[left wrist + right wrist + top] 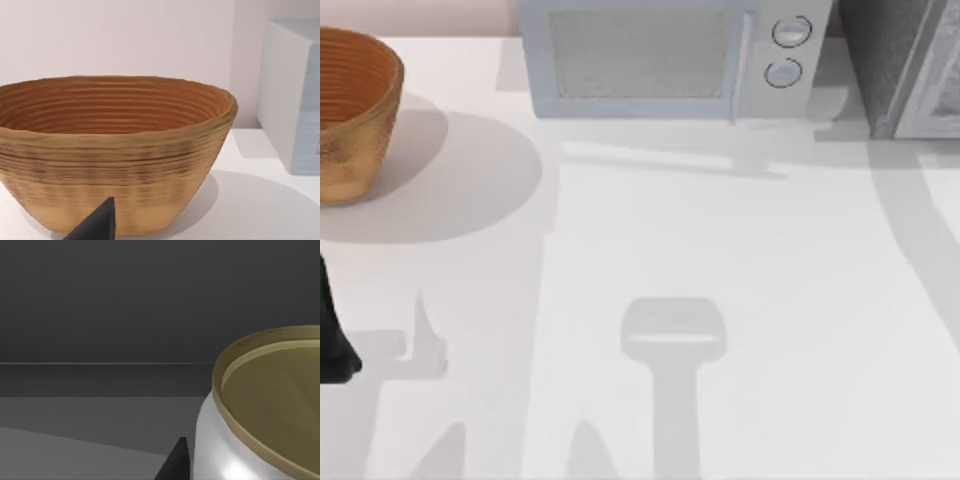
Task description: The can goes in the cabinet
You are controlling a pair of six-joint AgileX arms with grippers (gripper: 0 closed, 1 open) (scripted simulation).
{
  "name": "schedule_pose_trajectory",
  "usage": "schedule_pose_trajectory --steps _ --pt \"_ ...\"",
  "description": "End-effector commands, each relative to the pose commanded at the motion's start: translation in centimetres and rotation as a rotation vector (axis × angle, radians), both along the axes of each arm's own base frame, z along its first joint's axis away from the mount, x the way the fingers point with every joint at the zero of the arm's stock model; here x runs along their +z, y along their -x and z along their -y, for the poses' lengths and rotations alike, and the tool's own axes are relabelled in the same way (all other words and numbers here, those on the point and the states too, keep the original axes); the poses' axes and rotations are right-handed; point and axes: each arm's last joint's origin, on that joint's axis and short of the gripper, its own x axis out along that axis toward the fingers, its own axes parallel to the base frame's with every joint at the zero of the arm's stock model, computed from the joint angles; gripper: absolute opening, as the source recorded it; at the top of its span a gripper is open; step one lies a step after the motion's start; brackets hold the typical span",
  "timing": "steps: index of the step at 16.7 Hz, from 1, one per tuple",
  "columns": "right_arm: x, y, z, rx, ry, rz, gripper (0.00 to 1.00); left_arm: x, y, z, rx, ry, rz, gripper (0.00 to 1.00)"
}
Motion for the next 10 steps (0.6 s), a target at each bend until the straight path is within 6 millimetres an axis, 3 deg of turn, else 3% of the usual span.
schedule_pose_trajectory --steps 3,10 --pt "0.85 -1.15 -0.46 0.002 -0.002 0.002 0.00 0.00 0.00 0.00 0.000 0.000 0.000 1.00" --pt "0.93 -1.51 -0.43 0.000 -0.003 -0.001 0.00 0.00 0.00 0.00 0.000 0.000 0.000 1.00"
